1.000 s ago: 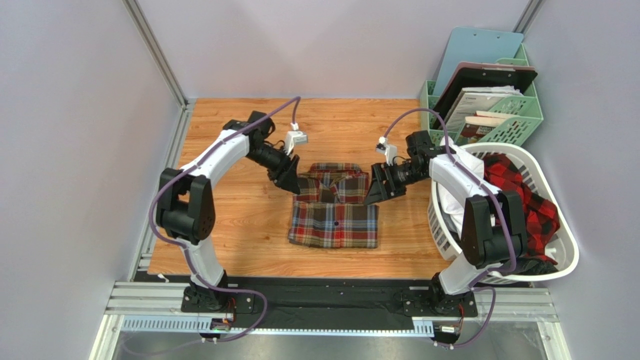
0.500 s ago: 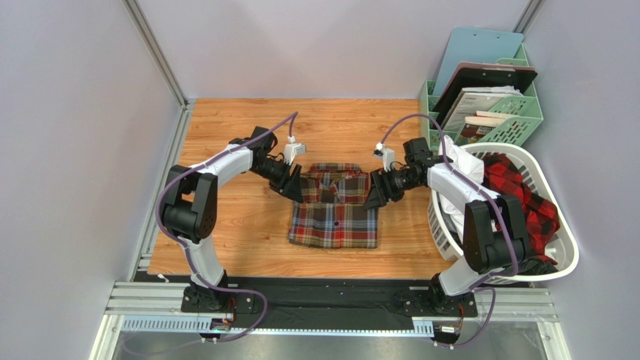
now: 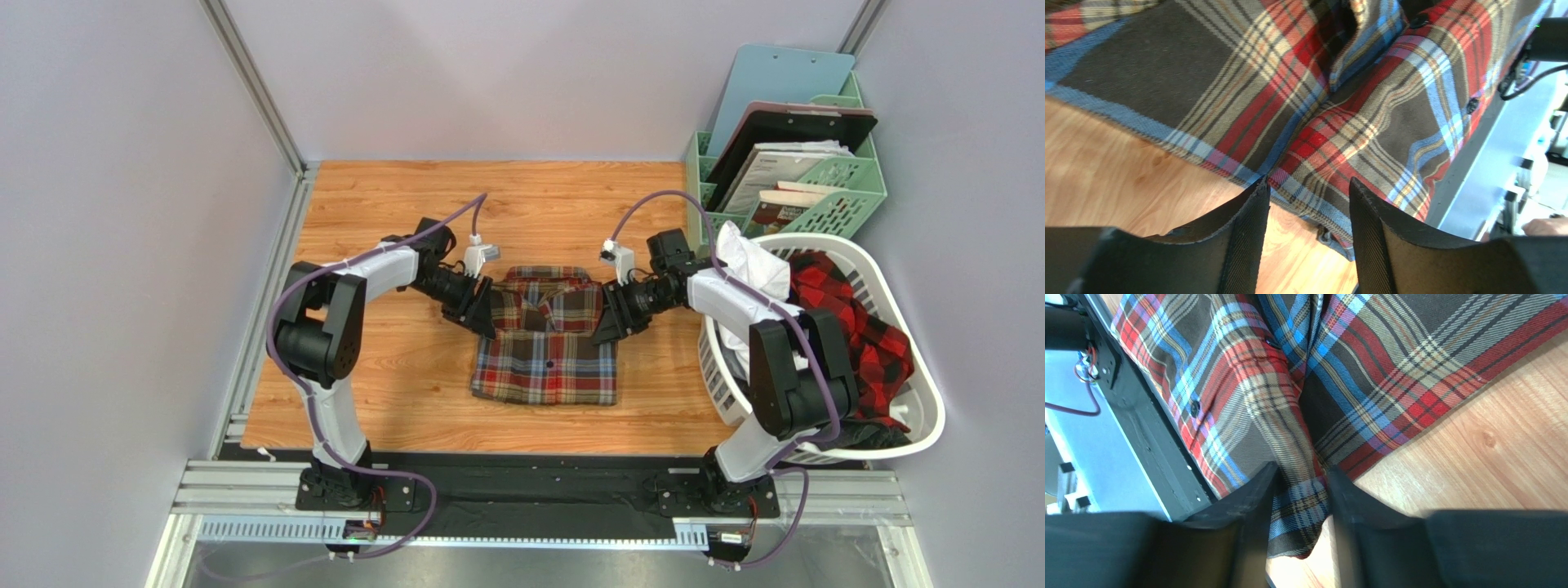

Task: Fold and stack the long sleeve shirts
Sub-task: Fold the shirt

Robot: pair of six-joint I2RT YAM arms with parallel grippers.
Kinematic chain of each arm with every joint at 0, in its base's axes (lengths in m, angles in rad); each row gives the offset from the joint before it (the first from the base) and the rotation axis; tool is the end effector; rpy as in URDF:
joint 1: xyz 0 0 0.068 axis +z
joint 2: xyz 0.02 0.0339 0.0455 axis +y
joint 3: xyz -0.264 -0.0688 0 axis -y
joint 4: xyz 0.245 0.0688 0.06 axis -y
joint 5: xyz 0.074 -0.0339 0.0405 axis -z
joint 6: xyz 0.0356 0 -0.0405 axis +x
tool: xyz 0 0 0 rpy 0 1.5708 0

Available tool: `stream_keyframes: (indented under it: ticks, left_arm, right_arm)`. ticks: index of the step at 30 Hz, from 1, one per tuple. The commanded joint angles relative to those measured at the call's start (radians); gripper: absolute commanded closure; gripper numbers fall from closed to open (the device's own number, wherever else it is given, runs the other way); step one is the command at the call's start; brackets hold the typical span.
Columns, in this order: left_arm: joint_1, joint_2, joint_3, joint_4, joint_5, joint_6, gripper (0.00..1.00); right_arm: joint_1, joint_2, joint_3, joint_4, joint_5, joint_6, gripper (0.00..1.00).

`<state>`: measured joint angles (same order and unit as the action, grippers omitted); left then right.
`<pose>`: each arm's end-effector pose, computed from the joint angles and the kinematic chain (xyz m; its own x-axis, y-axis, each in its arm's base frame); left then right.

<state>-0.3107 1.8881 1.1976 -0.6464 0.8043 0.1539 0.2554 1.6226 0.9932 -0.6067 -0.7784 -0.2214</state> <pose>0.3276 -0.1321 0.1585 -0.8584 0.3873 -0.3364 0.5086 0.5566 -0.6569 0.2836 0.0999 0.1876 -0.8031 -0.3713 -0.4661 -0.5939 0.5629 0.5749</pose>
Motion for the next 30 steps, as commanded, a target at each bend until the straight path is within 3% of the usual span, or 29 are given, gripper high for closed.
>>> stream_keyframes:
  ticks: [1,5,6,8,13,19,27,30]
  left_arm:
    - [0.002,0.003,0.005,0.008,0.127,-0.014,0.52]
    - [0.002,-0.047,-0.019,0.007,0.183,-0.01,0.75]
    - [0.002,-0.066,-0.027,-0.005,0.196,-0.004,0.86]
    - [0.002,-0.121,-0.052,-0.035,0.2,0.013,1.0]
    - [0.001,-0.228,-0.105,-0.214,0.194,0.142,1.0]
    - [0.001,-0.349,-0.139,-0.229,0.191,0.165,1.0]
    - [0.024,-0.389,-0.064,-0.338,0.202,0.199,1.0]
    - [0.053,-0.368,0.052,-0.398,0.205,0.234,1.0]
  right_arm:
    - [0.013,-0.007,-0.007,0.051,-0.025,0.002,0.68]
    - [0.027,-0.035,-0.014,0.039,-0.041,0.017,0.87]
    - [0.028,-0.046,-0.016,0.033,-0.044,0.028,0.94]
    - [0.036,-0.084,-0.033,0.013,-0.048,0.039,1.0]
    - [0.05,-0.219,-0.093,-0.054,-0.051,0.031,1.0]
    - [0.061,-0.354,-0.108,-0.117,-0.062,0.019,1.0]
    - [0.073,-0.29,0.031,-0.217,-0.064,-0.006,1.0]
    - [0.071,-0.233,0.159,-0.258,-0.07,-0.018,1.0]
